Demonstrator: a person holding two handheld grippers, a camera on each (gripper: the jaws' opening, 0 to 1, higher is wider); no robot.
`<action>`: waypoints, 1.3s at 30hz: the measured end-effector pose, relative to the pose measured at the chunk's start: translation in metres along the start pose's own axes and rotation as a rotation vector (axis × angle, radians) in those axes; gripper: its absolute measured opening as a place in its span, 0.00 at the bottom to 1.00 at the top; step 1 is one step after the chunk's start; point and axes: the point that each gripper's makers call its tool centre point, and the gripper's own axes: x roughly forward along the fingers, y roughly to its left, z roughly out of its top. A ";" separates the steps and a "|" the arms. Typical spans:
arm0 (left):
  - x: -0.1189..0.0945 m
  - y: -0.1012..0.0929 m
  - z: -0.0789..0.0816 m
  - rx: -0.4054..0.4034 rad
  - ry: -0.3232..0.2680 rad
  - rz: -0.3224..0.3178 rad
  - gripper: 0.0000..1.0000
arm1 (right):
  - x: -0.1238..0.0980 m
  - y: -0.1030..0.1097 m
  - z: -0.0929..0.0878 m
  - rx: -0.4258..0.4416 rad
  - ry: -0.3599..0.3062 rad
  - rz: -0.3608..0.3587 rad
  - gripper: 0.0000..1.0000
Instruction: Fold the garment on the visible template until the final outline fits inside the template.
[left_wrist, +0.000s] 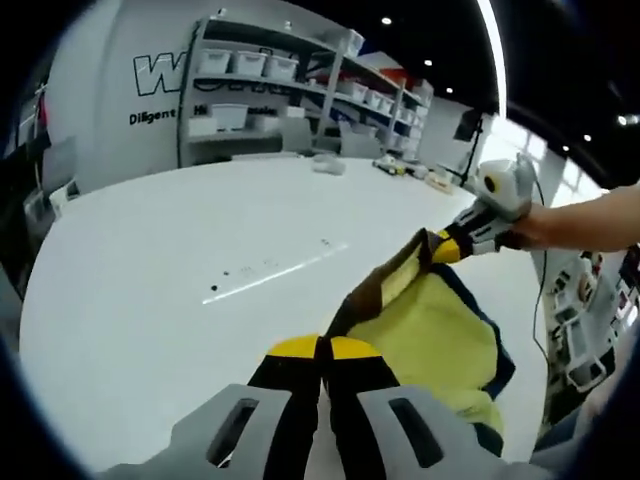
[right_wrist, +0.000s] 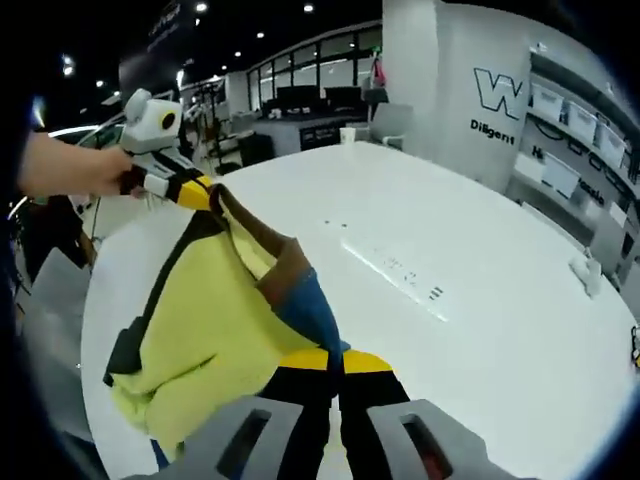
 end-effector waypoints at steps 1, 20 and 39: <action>0.006 0.003 -0.003 -0.009 0.009 0.009 0.01 | 0.004 -0.001 -0.002 0.009 0.005 -0.006 0.00; 0.020 0.012 -0.030 -0.065 0.054 0.073 0.07 | 0.036 -0.017 -0.030 0.089 0.091 -0.092 0.09; -0.055 -0.078 -0.096 0.075 0.061 -0.040 0.23 | -0.026 0.020 -0.076 0.138 0.030 -0.068 0.09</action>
